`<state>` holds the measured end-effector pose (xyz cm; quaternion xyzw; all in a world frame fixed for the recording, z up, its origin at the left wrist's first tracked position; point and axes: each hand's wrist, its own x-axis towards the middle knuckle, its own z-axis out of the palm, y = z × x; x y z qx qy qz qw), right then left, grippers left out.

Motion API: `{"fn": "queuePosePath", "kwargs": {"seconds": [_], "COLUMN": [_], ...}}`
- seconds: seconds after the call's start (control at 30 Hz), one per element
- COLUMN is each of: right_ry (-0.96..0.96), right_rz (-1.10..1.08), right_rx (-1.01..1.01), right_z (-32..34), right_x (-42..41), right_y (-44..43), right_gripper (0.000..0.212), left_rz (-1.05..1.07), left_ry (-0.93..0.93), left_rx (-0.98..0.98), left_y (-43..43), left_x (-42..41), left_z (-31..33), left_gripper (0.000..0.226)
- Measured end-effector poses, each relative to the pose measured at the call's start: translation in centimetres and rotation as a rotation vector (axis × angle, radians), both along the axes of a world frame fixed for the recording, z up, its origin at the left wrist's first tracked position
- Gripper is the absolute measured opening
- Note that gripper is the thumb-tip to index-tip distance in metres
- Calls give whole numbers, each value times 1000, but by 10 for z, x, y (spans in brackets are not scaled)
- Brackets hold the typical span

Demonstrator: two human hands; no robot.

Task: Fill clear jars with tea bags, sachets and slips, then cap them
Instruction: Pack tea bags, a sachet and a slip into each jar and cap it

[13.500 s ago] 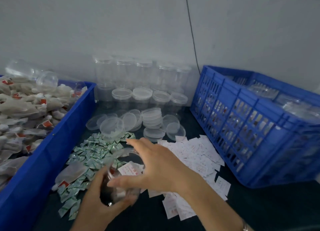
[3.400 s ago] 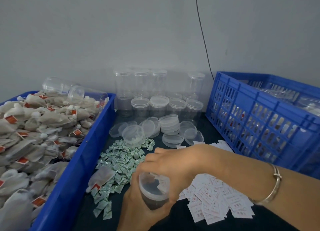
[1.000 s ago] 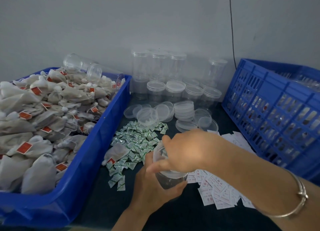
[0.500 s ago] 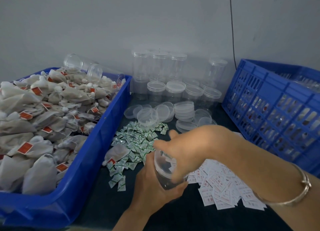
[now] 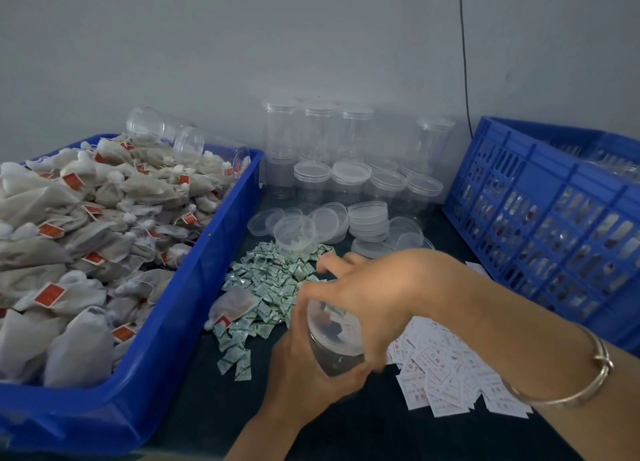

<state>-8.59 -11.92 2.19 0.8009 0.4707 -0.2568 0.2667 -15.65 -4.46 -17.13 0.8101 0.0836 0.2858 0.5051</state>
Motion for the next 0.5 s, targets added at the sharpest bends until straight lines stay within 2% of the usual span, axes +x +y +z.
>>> {"fn": "queuePosePath", "kwargs": {"seconds": [0.03,0.1,0.17,0.2,0.27,0.3,0.4,0.5], "right_ry": [7,-43,-151,-179,-120,-54,105,-56], "right_rz": [-17,-79,-114,-108,-15,16,10,-86], "right_rx": [16,132,222,189,111,82,78,194], "right_z": [-1,-6,-14,-16,-11,-6,-2,-15], "right_x": [1,-2,-5,-6,-8,-6,-2,-6], "right_y": [0,2,4,5,6,5,0,4], "right_gripper": [112,114,101,91,68,70,110,106], "left_rz": [-3,13,30,26,20,18,34,8], "left_ry": [3,-31,-60,-47,-16,0,21,-54], "left_rx": [14,73,61,36,22,18,32,71], "left_y": [1,0,-2,-2,-1,0,1,-2], "left_x": [0,1,2,2,2,2,3,3], "left_z": [1,1,1,1,-1,-3,-4,2], "left_gripper": [88,73,64,67,79,83,84,71]}}
